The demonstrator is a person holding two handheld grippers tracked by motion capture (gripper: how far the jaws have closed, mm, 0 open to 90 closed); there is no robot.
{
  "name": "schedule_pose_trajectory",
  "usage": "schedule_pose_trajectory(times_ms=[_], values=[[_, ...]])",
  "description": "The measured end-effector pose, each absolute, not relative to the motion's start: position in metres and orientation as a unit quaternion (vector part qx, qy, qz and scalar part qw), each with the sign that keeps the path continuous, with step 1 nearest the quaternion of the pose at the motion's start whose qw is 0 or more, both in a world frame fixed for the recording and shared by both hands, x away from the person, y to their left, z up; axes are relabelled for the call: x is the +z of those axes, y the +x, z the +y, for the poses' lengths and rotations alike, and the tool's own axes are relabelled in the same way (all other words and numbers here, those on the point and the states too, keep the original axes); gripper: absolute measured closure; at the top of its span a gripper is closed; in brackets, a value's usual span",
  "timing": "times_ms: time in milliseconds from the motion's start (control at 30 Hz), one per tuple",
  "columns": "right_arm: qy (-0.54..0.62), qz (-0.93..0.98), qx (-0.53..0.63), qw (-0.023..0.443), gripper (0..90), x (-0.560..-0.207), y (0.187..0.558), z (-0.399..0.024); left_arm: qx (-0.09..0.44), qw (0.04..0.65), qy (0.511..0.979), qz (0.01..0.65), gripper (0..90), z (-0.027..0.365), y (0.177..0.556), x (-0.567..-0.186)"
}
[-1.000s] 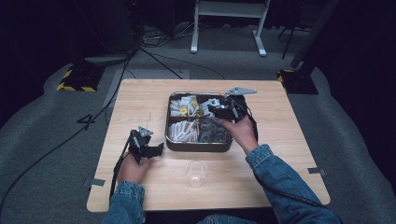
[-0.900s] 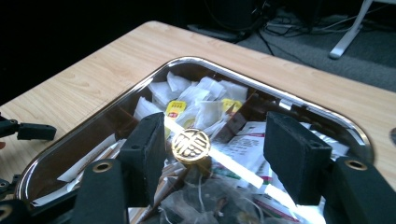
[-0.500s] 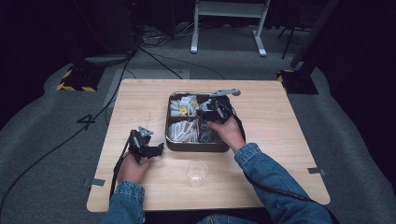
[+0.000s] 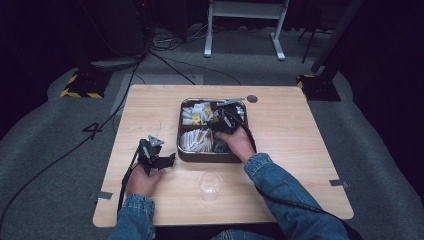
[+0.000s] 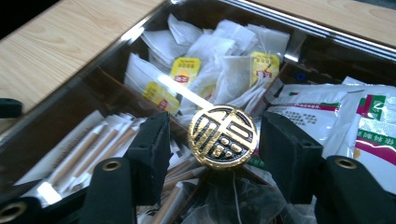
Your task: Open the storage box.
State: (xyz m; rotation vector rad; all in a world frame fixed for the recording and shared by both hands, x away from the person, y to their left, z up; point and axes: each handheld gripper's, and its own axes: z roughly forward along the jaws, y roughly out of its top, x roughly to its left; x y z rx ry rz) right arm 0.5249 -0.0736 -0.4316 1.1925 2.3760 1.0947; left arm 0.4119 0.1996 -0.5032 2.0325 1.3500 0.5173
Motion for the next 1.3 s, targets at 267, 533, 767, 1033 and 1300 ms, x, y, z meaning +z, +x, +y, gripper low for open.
schedule_pose_trajectory(times_ms=[267,533,767,1033,1300], values=[[0.415,0.823,0.361,0.144,50.9,-0.4346,0.5284,-0.0694,0.196,0.318,0.773,0.513,17.0,0.1996,0.4119,-0.5033],[0.402,0.829,0.357,0.157,57.7,-0.4355,0.526,-0.0673,0.197,0.318,0.773,0.513,17.0,0.1996,0.4119,-0.5032],[0.404,0.824,0.36,0.167,58.1,-0.4372,0.5239,-0.0669,0.197,0.318,0.773,0.513,17.1,0.1996,0.4119,-0.5033],[0.406,0.817,0.371,0.175,58.4,-0.4391,0.521,-0.0671,0.196,0.318,0.773,0.513,17.0,0.1995,0.412,-0.5033],[0.407,0.817,0.37,0.174,58.4,-0.4345,0.522,-0.0676,0.196,0.319,0.772,0.513,17.1,0.1995,0.412,-0.5033]])
